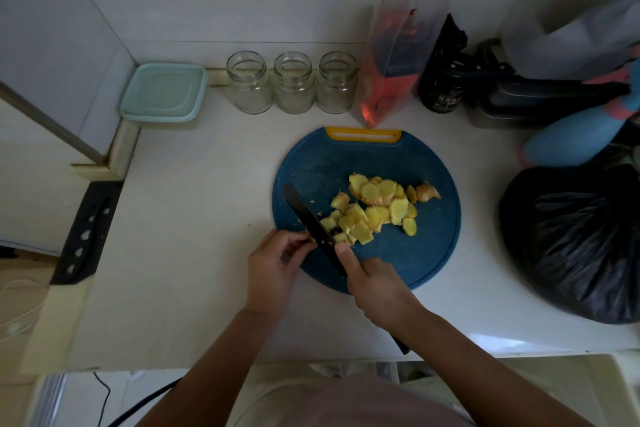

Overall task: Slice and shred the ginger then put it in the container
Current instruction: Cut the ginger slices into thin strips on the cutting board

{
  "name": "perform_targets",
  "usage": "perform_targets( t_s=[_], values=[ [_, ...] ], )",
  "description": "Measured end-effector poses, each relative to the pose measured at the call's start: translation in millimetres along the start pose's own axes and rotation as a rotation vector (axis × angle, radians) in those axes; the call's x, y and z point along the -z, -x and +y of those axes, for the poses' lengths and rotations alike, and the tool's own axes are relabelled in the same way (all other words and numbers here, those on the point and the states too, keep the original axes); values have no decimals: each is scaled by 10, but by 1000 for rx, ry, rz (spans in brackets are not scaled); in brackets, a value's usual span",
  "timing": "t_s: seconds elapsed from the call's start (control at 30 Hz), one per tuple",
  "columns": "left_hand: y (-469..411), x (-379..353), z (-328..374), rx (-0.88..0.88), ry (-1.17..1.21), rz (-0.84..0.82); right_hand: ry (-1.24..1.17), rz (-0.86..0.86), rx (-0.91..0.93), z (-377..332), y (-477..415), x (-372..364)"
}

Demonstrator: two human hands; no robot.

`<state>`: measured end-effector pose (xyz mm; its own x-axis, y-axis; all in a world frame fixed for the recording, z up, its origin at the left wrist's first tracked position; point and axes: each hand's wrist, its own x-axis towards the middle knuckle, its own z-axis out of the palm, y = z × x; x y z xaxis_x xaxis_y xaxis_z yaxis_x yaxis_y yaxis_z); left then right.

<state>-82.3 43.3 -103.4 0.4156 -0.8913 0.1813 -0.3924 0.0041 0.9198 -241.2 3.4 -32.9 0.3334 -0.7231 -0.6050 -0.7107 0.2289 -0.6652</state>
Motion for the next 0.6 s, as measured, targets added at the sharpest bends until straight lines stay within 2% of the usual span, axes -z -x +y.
perform_targets(
  t_s=[0.27,0.6],
  values=[
    [-9,6,7,24,36,15,-126,-1,-61,63,-84,-60],
    [-67,79,-65,-98,-76,-82,-78,26,-19,19,-89,-88]
  ],
)
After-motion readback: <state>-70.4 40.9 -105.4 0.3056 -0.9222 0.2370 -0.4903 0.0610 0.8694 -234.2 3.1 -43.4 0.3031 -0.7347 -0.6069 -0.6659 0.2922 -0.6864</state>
